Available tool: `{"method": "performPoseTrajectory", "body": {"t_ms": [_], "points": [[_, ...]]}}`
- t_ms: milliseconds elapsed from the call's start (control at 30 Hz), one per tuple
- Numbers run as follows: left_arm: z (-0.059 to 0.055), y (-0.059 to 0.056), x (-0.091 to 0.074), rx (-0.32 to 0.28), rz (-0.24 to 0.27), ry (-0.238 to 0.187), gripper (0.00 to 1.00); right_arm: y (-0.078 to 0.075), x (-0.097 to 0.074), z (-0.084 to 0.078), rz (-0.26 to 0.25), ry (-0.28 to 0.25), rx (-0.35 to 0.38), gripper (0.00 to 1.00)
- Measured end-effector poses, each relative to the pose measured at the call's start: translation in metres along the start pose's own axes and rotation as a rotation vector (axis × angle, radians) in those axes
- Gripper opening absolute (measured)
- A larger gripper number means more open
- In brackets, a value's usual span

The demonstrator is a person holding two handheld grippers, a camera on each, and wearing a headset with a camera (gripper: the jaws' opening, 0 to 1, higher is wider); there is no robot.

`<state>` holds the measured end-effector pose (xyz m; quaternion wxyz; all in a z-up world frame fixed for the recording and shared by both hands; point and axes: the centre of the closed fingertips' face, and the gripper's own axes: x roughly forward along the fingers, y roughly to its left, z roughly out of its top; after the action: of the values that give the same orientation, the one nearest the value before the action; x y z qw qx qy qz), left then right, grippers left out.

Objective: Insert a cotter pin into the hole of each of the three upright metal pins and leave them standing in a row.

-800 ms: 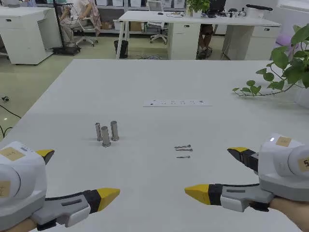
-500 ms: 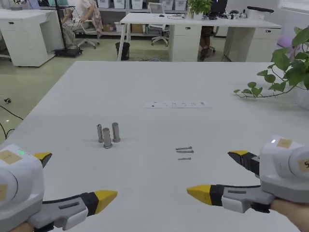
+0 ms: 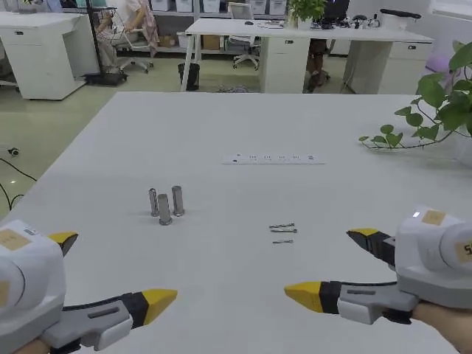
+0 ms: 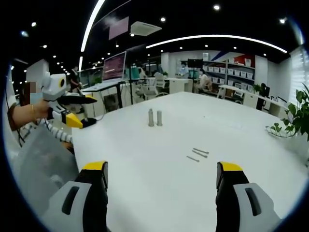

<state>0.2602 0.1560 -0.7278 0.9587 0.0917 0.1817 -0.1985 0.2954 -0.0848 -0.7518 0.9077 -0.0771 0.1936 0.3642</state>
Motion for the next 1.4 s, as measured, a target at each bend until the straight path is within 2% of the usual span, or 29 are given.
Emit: {"method": "performPoseTrajectory", "body": {"t_ms": [567, 733, 933, 1400], "points": [[0.0015, 0.0021, 0.0005, -0.003, 0.006, -0.005, 0.95, -0.0017, -0.0007, 0.0034, -0.010, -0.007, -0.015, 0.89], [0.0023, 0.0002, 0.0006, -0.002, 0.001, -0.007, 0.95, -0.0008, 0.0002, 0.0031, -0.009, -0.002, -0.024, 0.92], [0.0019, -0.0031, 0.0003, -0.003, -0.009, -0.009, 0.95, 0.0019, 0.0019, 0.0014, -0.002, 0.009, -0.029, 1.00], [0.0002, -0.0028, -0.0021, 0.006, -0.006, 0.001, 0.95, 0.0017, 0.0015, 0.0011, -0.007, 0.007, -0.019, 1.00]]}}
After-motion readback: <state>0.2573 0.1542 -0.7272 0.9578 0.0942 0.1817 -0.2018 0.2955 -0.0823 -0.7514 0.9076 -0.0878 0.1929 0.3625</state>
